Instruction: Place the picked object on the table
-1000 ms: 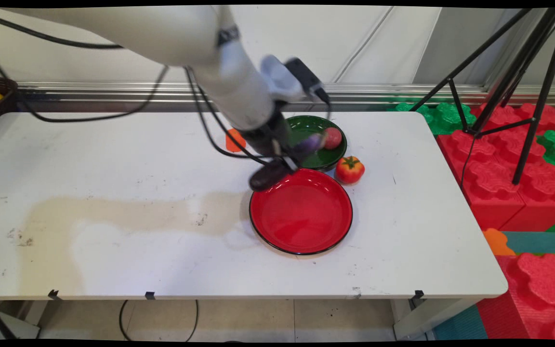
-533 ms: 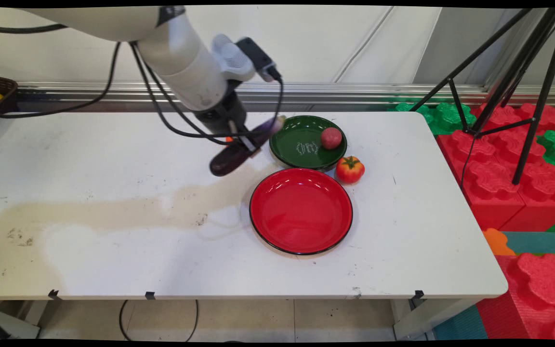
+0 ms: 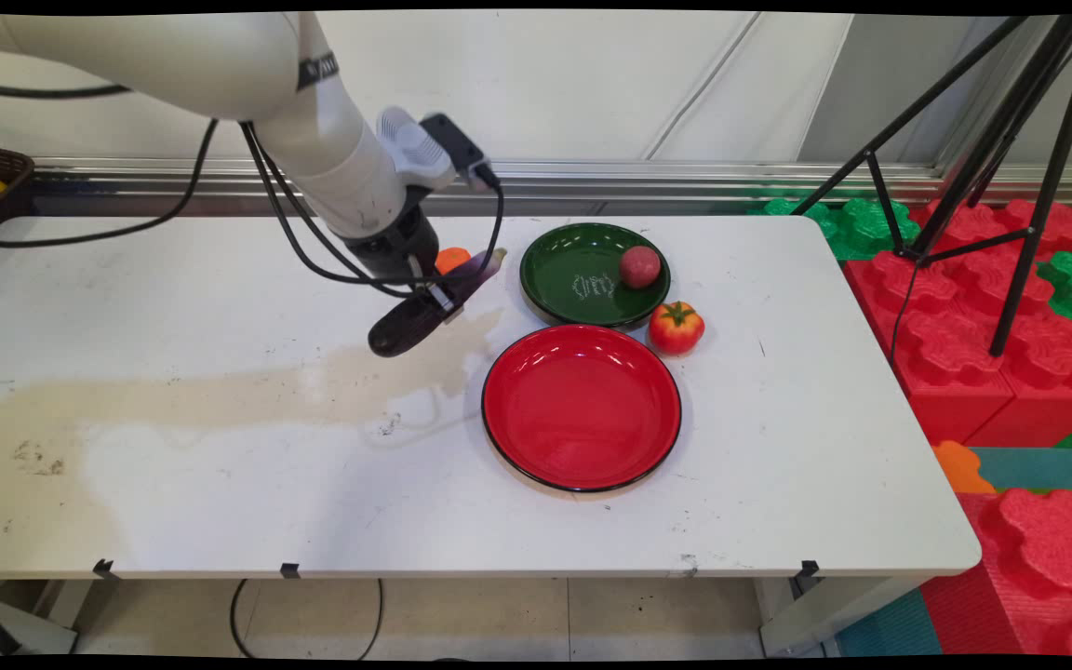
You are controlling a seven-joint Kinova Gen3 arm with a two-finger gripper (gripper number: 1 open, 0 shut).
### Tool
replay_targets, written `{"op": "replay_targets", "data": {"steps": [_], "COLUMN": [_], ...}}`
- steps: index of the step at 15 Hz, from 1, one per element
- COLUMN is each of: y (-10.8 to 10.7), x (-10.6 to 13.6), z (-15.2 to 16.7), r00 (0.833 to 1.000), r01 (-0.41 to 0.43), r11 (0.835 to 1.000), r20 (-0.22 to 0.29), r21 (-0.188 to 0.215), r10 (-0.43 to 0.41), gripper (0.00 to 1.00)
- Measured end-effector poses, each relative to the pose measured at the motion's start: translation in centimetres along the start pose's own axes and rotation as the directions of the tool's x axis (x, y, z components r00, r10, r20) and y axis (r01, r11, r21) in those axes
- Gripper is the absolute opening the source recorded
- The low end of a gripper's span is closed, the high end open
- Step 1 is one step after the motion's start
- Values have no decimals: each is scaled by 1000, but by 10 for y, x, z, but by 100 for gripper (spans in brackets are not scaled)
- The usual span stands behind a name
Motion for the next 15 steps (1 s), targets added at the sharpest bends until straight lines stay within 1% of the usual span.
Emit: {"op": "replay_targets", "data": {"steps": [6,11,15], "y": [-10,-14,-16], "x": [-4,-4,-4], "z": [48,76,91], "r00": [999,998,997], "r01": [-6,-20,-32], "r11": [1000,1000,999], "r20": [47,59,67], "r21": [-8,-13,-20], "r10": [7,21,33], "gripper": [0,0,0]}}
